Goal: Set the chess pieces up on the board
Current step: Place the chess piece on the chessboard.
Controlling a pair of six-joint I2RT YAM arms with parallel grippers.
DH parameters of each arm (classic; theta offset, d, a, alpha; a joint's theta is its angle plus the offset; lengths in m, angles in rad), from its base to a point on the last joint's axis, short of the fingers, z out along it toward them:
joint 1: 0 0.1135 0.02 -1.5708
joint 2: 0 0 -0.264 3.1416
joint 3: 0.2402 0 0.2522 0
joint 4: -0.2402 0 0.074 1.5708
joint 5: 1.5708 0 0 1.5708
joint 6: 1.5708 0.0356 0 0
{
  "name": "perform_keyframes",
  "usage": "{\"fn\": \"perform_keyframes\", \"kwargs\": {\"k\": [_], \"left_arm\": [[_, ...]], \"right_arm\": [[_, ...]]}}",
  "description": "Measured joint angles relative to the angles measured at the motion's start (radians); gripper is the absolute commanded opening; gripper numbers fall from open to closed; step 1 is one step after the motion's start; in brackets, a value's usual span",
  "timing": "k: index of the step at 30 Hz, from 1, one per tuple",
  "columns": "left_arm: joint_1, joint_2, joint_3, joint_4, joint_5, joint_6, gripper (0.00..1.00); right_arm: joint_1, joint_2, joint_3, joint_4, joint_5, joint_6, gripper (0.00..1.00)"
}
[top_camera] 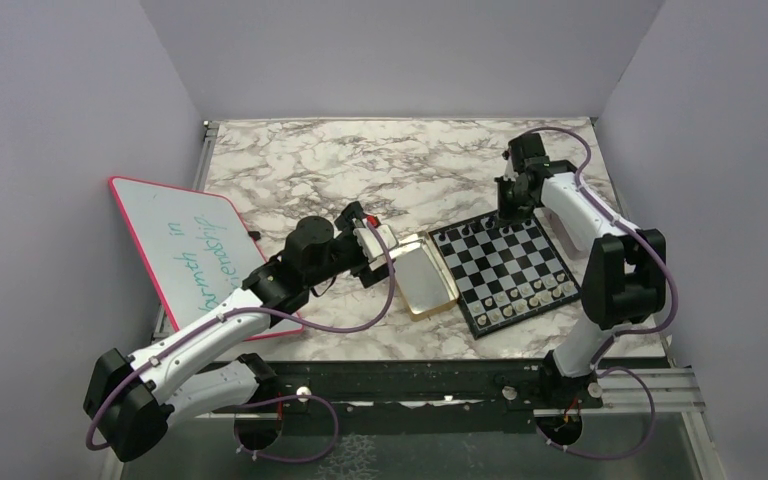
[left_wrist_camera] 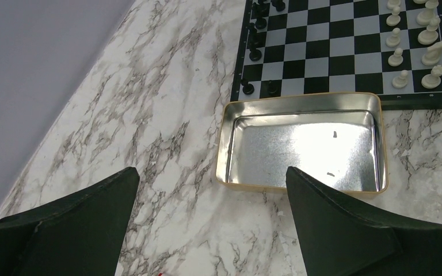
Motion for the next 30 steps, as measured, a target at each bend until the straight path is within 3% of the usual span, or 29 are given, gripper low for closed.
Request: {"fn": "perform_keyframes", "kwargs": {"k": [30], "left_arm": [[0.0,-0.026,0.0,0.0,0.0,0.012,0.99]], "right_arm": [[0.0,0.113,0.048,-0.009,0.05,0.0,0.07]]}}
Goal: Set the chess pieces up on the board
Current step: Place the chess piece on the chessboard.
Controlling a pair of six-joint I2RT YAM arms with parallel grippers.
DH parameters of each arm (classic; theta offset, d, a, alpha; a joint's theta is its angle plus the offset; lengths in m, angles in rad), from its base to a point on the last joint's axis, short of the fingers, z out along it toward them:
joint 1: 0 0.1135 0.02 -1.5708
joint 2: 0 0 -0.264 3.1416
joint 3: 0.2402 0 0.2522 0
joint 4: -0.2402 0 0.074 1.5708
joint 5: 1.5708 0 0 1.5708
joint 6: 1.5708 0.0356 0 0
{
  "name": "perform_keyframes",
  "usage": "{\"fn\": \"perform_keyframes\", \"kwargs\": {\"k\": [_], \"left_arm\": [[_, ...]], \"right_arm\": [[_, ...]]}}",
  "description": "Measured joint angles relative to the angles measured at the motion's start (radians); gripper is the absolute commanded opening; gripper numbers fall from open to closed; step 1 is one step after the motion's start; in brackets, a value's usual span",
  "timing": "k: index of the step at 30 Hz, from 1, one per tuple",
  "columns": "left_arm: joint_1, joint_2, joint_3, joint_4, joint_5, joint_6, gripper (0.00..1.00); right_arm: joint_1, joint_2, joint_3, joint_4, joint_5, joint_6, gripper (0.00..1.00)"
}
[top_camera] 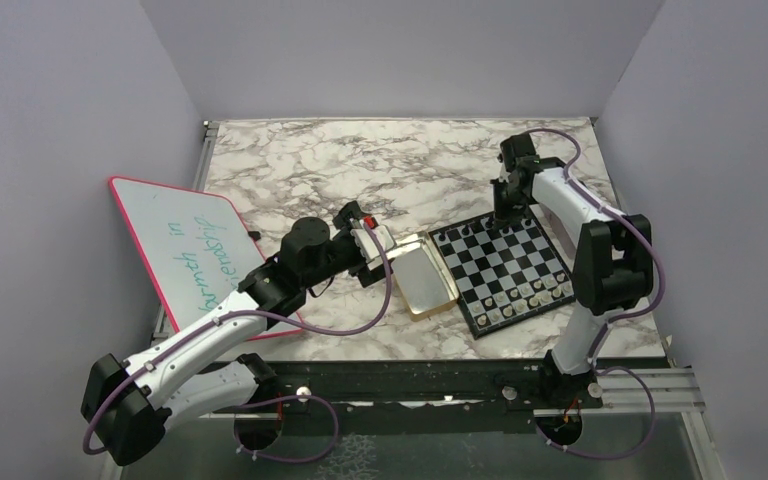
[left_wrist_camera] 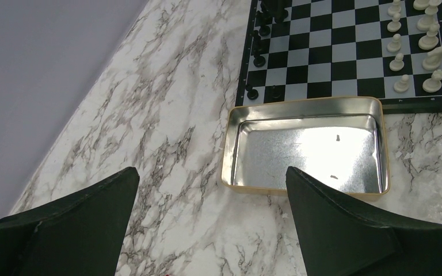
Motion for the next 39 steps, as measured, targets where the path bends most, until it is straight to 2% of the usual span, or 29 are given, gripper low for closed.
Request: {"fn": "perform_keyframes", "kwargs": {"k": [39], "left_arm": [[0.0,-0.005,0.0,0.0,0.0,0.004,0.99]], "right_arm": [[0.0,0.07,0.023,-0.001,0.021,0.0,0.13]]}}
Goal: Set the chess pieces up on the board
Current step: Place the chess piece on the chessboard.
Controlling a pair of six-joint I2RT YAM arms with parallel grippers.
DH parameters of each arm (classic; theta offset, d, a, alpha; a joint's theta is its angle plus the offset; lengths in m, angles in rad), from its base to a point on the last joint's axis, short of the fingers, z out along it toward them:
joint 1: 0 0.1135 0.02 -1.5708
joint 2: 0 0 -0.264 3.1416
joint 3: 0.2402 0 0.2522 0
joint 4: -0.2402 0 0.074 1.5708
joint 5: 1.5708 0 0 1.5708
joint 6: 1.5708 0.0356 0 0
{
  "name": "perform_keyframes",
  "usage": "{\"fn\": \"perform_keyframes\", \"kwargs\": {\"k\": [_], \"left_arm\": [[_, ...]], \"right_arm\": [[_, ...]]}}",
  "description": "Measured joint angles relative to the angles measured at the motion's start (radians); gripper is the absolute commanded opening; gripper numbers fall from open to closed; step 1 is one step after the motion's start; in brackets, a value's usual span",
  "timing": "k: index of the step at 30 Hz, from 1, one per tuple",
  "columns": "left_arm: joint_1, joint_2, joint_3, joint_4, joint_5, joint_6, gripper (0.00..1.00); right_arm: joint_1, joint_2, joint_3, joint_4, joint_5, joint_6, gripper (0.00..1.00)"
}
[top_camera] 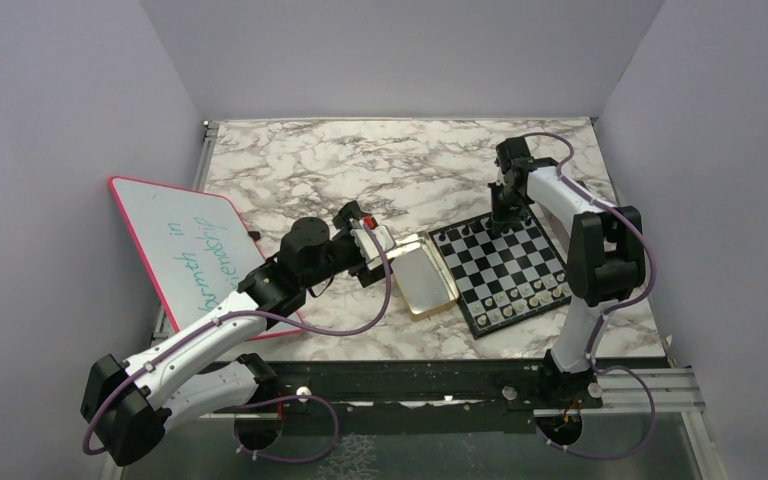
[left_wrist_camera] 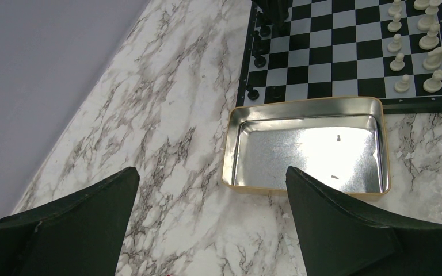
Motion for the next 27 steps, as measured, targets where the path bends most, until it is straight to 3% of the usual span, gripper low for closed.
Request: {"fn": "perform_keyframes", "kwargs": {"k": [27], "left_arm": [[0.0,-0.009,0.0,0.0,0.0,0.003,0.99]], "right_arm": [[0.0,0.016,0.001,0.0,-0.004,0.0,0.23]]}}
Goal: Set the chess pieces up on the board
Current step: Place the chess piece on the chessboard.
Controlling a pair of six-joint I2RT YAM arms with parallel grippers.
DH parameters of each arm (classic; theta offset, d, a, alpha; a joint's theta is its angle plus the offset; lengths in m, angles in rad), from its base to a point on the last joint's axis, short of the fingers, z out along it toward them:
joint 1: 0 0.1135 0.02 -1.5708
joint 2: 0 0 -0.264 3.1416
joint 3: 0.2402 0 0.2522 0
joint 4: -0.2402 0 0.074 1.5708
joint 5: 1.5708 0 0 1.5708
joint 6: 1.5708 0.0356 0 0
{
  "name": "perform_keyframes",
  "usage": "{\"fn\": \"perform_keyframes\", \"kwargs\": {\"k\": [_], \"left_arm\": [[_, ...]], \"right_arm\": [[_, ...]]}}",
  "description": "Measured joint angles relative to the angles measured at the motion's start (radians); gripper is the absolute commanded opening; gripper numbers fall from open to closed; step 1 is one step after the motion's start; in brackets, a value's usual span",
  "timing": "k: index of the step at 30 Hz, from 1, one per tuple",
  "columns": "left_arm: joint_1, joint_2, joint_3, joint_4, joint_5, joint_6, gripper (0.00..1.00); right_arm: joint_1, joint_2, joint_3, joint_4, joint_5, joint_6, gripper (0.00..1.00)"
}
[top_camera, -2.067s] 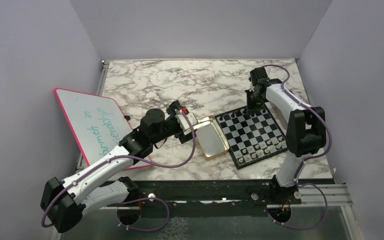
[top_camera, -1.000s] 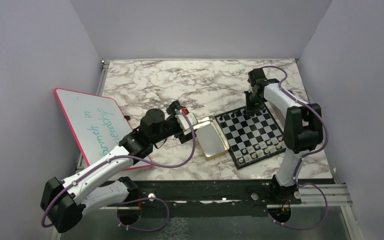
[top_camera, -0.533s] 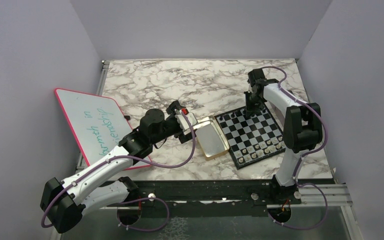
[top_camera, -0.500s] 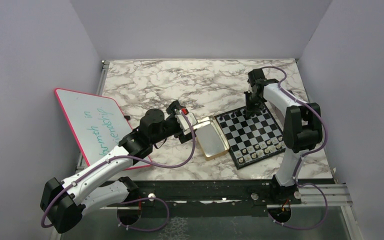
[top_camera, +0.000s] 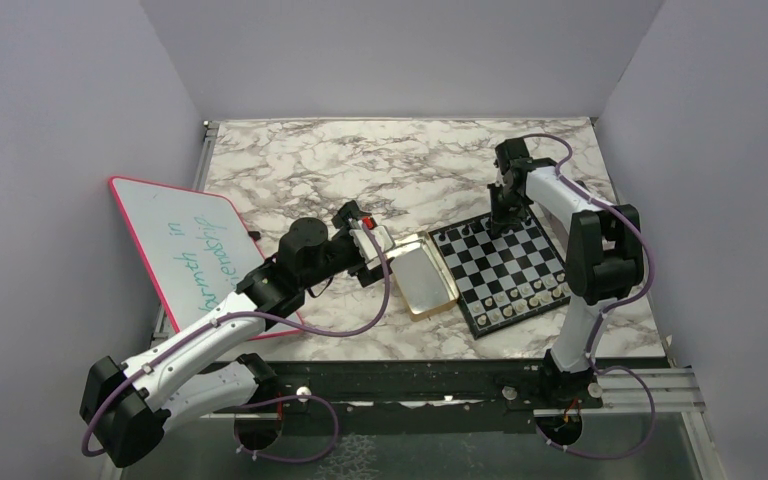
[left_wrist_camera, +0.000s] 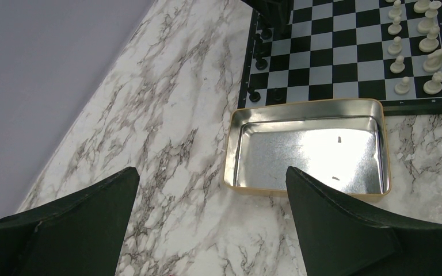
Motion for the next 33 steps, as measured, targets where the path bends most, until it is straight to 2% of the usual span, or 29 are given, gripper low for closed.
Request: {"fn": "perform_keyframes", "kwargs": {"k": [26,33], "left_arm": [[0.0,-0.006,-0.002,0.0,-0.005,0.004,0.99],[0.0,-0.009,-0.002,0.0,-0.009,0.004,0.99]], "right_arm": [[0.0,0.016,0.02,-0.003,-0.008,0.0,0.23],[0.0,0.016,0.02,-0.007,-0.028,0.0,0.25]]}}
